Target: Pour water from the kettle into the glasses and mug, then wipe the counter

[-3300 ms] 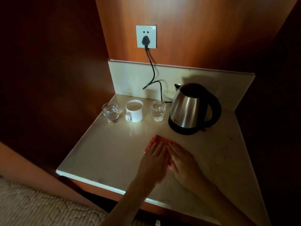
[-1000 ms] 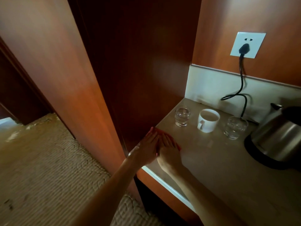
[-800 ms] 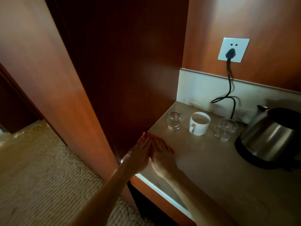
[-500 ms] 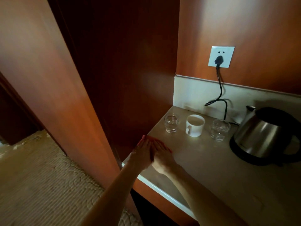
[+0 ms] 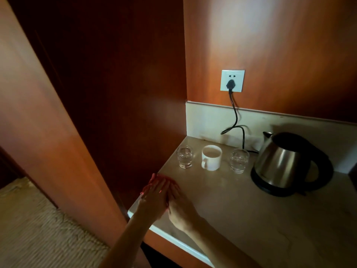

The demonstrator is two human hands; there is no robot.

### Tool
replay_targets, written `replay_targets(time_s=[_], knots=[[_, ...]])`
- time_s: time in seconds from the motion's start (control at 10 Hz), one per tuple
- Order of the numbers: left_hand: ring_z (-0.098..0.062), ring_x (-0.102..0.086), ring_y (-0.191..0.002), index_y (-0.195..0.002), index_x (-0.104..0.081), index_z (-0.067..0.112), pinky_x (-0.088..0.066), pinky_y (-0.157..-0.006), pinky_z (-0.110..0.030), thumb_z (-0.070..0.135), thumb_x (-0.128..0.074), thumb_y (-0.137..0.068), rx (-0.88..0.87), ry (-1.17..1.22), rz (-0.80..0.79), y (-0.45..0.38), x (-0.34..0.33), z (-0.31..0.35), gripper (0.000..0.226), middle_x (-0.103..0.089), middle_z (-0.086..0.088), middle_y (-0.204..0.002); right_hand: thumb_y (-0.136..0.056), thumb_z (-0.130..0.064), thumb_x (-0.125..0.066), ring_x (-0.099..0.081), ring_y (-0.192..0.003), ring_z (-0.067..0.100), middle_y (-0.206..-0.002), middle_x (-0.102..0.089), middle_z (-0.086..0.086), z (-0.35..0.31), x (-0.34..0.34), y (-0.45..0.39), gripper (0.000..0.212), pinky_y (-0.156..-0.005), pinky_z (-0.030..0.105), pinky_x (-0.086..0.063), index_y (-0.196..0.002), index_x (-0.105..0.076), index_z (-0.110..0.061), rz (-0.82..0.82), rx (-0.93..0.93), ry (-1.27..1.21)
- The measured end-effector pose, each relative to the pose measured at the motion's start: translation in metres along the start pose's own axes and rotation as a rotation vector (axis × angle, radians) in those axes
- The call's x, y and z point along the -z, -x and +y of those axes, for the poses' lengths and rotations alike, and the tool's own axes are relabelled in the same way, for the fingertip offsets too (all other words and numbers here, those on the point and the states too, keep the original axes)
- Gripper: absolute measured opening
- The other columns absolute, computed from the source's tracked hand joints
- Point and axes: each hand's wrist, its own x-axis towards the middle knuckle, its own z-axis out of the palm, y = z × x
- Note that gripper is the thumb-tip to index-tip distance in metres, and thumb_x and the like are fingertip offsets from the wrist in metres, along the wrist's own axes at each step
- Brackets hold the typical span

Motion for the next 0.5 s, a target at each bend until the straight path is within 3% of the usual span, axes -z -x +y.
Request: replay_targets(time_s=[0.1,0.2,0.3,0.4,0.5], knots=[[-0.026,-0.07,-0.112,-0.106,-0.08,0.007,-0.059,-0.092,-0.044,0.028,-0.044,-0.083,-0.026,-0.005,-0.103,0.0,0.007,0.0,0.047,-0.075,-0.007,-0.114,-0.103,-0.003,-0.05,-0.019,-0.157,0.034,-0.167,-0.021,0.027,0.0,0.002,-0.008,0.062,-0.128,0.033,-0.003,-0.156,-0.021,0.011,-0.04,0.003,0.039],[-0.028,-0.048,-0.138,-0.135,-0.063,0.011,-0.034,-0.119,-0.045,0.032,-0.046,-0.095,0.029,-0.13,-0.245,-0.005,0.018,0.01,0.048,-0.059,-0.006,-0.141,-0.106,-0.012,-0.048,-0.019,-0.157,0.025,-0.172,-0.017,0.016,0.007,0.02,-0.009,0.064,-0.126,0.03,-0.013,-0.161,-0.019,0.002,-0.166,-0.007,0.094],[-0.036,-0.022,-0.149,-0.15,-0.04,0.009,-0.003,-0.124,-0.055,0.043,-0.031,-0.104,0.143,-0.138,-0.423,-0.015,0.028,0.024,0.058,-0.041,-0.017,-0.153,-0.107,-0.018,-0.047,-0.036,-0.15,0.026,-0.172,-0.022,0.008,0.014,0.04,-0.002,0.058,-0.12,0.034,-0.03,-0.162,-0.027,-0.009,-0.261,-0.054,0.09],[-0.042,-0.026,-0.145,-0.148,-0.041,0.007,-0.02,-0.12,-0.052,0.041,-0.039,-0.103,0.24,-0.063,-0.514,-0.02,0.04,0.048,0.057,-0.037,-0.021,-0.153,-0.105,-0.017,-0.047,-0.052,-0.137,0.031,-0.158,-0.048,0.006,0.021,0.063,0.01,0.048,-0.111,0.037,-0.044,-0.152,-0.047,-0.018,-0.374,-0.175,0.075],[-0.032,-0.048,-0.131,-0.13,-0.06,0.013,-0.041,-0.104,-0.038,0.024,-0.046,-0.101,0.319,0.195,-0.546,-0.03,0.057,0.062,0.034,-0.051,-0.014,-0.143,-0.103,-0.021,-0.047,-0.056,-0.133,0.033,-0.151,-0.055,0.01,0.031,0.089,0.016,0.042,-0.109,0.038,-0.046,-0.144,-0.055,-0.016,-0.402,-0.296,0.105]])
